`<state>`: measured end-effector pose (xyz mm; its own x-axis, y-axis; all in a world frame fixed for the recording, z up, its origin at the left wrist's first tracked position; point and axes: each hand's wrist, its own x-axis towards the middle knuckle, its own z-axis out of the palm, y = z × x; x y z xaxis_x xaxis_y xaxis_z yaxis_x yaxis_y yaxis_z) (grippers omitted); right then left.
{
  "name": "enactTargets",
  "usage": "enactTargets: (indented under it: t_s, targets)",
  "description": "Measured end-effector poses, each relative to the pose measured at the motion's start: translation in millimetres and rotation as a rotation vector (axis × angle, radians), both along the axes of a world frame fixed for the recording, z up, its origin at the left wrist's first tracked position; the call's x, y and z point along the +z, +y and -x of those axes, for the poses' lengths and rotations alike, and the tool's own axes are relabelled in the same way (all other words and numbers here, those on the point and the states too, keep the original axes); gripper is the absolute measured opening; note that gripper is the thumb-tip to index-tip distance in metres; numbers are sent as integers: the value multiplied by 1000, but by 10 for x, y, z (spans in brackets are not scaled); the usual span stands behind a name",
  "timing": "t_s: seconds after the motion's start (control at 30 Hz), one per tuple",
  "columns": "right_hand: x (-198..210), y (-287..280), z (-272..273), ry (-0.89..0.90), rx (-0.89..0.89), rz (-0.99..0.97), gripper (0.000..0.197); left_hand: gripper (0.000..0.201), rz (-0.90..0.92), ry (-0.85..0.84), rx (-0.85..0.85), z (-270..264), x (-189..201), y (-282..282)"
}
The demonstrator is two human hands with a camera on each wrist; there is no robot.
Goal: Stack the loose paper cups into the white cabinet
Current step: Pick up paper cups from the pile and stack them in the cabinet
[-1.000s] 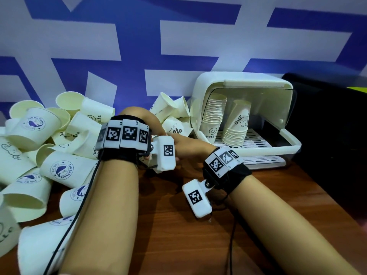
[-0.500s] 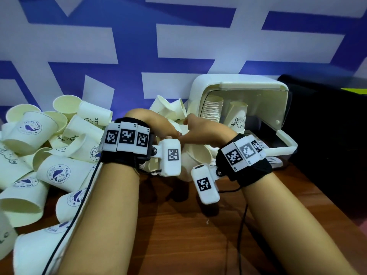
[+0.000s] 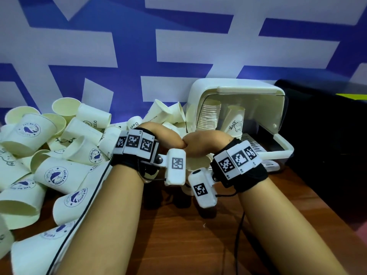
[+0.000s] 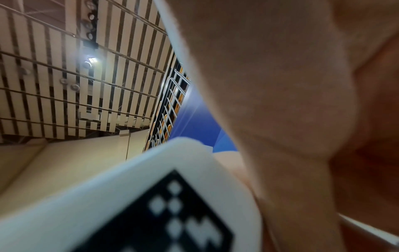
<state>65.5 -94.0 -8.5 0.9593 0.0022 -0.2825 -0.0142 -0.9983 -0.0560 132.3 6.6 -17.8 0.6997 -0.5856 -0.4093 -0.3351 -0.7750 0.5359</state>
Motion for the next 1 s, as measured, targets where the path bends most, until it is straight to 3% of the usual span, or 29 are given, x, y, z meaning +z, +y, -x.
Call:
enactTargets:
  t_s: [0.07,0.13,0.3,0.43,0.57,0.7,0.8,0.83,0.93,1.0]
  targets:
    - [1,-6,-4,9,2,-5,41,31,-71,-8,-96,8,25,-13]
    - [-1,-18,-17,-4,10,-16,39,16,-155,-35,-164,30,90,-25]
    - [10,-66,-58,-110,-29,-119,40,19,-119,-160,-150,55,233,31]
    - [108,-125,-30,-267,-90,-236,55,20,106,-293,45,-20,353,187]
    - [208,-232,18,-475,-187,-515,52,19,480,-385,157,59,490,235]
    - [333,-387,57,-547,-274,-789,94,12,735,-488,134,110,503,137]
    - [395,-566,93,-600,-315,-957,106,9,841,-532,61,104,486,54]
    - [418,-626,121,-603,-347,-1009,97,7,870,-522,37,105,472,29]
    - [442,-793,186,-600,-332,-1169,43,5,939,-440,-19,113,428,-17]
    - [431,-886,246,-583,-289,-1238,33,7,944,-382,-56,120,412,-38]
